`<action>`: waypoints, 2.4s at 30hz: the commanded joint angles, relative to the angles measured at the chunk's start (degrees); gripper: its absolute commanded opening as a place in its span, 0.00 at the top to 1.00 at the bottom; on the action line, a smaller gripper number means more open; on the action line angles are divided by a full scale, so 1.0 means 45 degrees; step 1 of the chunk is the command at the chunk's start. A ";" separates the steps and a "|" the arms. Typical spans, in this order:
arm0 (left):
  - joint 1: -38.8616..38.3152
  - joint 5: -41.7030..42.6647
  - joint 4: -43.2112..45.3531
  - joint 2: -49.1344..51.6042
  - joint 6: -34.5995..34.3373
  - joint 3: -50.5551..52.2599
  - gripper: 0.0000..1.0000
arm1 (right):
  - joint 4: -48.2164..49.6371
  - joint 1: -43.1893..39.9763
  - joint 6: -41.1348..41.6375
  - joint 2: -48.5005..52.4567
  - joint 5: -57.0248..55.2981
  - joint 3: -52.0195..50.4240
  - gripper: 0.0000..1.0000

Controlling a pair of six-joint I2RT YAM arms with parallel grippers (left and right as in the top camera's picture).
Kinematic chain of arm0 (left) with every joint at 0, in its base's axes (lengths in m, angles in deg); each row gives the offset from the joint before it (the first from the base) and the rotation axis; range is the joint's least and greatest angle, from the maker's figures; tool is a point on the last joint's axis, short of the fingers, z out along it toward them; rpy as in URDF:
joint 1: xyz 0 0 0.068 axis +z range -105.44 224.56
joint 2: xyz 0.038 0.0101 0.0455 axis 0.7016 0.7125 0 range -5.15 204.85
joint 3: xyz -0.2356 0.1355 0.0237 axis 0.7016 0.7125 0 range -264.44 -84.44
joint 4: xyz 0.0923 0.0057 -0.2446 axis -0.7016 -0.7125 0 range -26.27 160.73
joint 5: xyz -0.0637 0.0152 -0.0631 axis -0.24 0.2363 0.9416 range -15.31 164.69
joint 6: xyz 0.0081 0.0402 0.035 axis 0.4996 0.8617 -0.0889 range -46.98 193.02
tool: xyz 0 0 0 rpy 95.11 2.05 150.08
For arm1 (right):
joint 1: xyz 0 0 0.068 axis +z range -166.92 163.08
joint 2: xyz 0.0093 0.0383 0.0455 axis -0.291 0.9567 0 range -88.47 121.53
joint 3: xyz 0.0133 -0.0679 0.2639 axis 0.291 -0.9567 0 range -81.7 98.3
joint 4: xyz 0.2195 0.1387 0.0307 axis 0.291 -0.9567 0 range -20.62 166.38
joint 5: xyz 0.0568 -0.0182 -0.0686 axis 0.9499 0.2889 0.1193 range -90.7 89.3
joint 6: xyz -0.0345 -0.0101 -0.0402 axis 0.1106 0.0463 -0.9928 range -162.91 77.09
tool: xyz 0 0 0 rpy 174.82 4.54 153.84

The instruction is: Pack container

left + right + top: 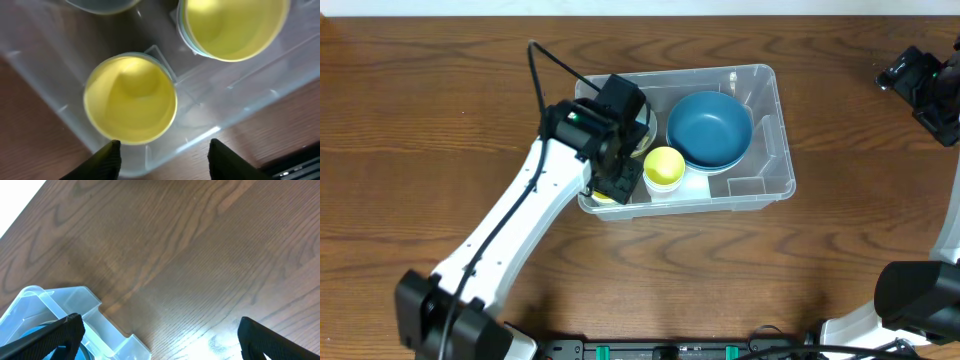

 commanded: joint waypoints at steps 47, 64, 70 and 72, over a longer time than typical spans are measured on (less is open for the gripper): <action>0.0559 -0.3861 -0.2569 -1.1060 -0.0170 -0.0078 0.02 | -0.0019 -0.0049 0.0107 -0.0219 -0.0068 0.0146 0.01; 0.4012 -0.2336 0.4945 -1.7325 -0.0170 0.4755 0.02 | -0.0019 -0.0049 0.0107 -0.0219 -0.0068 0.0146 0.01; 0.4609 -0.1248 1.1798 -1.8360 -0.0170 0.9389 0.02 | -0.0019 -0.0049 0.0107 -0.0219 -0.0068 0.0146 0.01; 0.4779 -0.0962 1.4037 -1.8433 -0.0175 1.0783 0.02 | -0.0019 -0.0049 0.0107 -0.0219 -0.0068 0.0146 0.01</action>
